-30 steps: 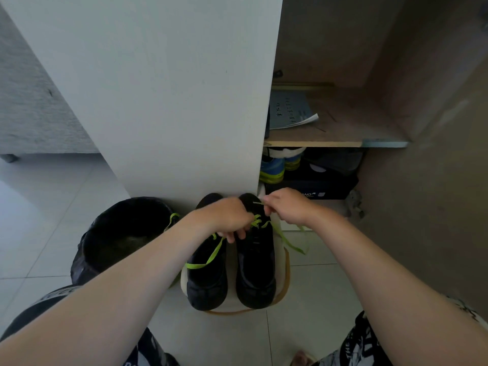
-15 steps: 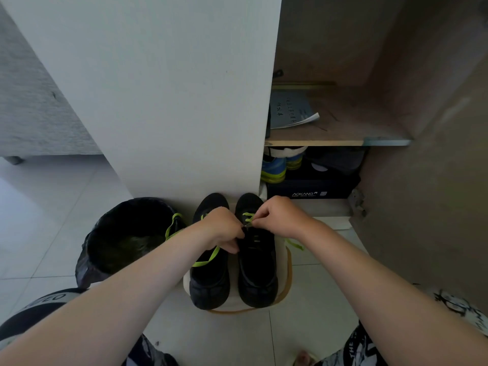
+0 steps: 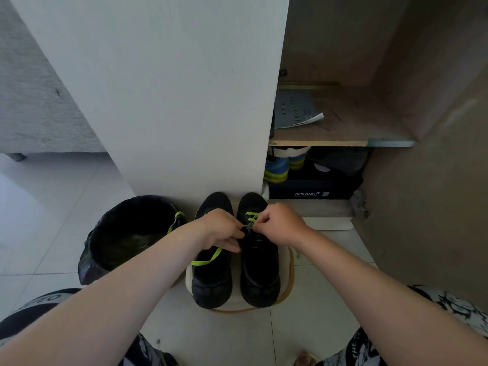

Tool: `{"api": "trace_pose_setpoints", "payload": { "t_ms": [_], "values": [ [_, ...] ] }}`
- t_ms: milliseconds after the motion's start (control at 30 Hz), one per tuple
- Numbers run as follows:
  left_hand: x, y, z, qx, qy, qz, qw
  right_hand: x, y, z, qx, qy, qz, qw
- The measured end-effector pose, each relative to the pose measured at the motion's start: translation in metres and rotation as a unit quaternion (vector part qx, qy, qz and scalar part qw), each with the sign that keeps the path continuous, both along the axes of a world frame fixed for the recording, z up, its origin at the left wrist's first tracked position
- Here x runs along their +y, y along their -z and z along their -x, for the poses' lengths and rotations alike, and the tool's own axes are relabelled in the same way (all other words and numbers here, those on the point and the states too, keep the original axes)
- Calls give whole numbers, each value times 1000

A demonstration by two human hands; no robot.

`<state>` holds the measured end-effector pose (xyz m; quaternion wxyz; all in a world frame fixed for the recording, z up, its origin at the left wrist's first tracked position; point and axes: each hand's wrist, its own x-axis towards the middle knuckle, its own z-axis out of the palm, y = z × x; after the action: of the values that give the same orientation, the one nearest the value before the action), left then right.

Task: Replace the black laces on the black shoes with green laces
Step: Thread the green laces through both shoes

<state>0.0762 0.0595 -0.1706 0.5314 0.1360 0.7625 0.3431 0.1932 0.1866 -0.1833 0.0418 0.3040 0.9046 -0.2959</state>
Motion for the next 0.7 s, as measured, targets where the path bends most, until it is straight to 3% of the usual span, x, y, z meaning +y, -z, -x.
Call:
{"api": "trace_pose_setpoints", "payload": {
  "t_ms": [167, 567, 700],
  "values": [
    [0, 1, 0, -4, 11, -1, 1000, 1, -2, -1, 4, 2, 68, 998],
    [-3, -2, -1, 20, 35, -25, 999, -19, -5, -1, -19, 13, -64, 998],
    [-3, 2, -6, 36, 19, -37, 998, -19, -4, -2, -21, -5, -37, 999]
  ]
}}
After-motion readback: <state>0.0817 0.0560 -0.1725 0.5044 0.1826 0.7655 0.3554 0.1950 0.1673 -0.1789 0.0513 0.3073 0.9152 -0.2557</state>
